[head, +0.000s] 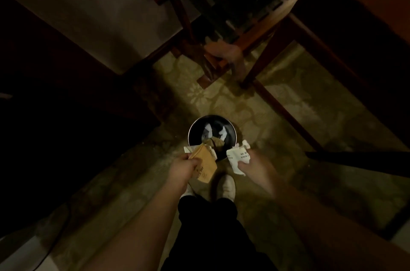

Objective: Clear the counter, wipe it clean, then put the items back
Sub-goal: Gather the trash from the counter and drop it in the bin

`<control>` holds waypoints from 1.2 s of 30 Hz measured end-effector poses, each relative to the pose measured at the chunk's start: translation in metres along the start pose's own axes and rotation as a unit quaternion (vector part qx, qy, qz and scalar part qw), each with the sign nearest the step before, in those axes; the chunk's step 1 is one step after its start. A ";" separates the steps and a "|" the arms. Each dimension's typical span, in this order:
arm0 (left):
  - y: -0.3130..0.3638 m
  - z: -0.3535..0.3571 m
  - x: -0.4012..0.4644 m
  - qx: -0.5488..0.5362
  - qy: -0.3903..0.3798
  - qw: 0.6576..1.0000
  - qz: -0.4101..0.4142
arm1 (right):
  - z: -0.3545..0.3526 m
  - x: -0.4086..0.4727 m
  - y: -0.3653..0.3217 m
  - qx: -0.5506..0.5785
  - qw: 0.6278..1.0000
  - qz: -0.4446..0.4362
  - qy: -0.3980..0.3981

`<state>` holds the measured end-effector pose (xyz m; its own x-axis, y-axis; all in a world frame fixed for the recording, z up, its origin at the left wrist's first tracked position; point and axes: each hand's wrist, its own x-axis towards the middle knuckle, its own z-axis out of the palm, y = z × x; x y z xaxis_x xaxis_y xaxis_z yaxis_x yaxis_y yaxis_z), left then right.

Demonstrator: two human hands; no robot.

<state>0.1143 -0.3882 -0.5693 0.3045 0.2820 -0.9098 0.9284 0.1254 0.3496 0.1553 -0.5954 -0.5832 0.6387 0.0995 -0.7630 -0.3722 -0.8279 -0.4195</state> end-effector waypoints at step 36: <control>-0.038 0.043 0.232 0.126 -0.012 0.991 0.043 | 0.096 0.208 0.040 -0.349 0.930 -0.113 0.025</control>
<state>0.1590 -0.3687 -0.8037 0.3861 0.2586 -0.8854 0.9219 -0.1410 0.3609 0.2086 -0.5547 -0.8056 0.6848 0.3025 -0.6630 0.2911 -0.9476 -0.1316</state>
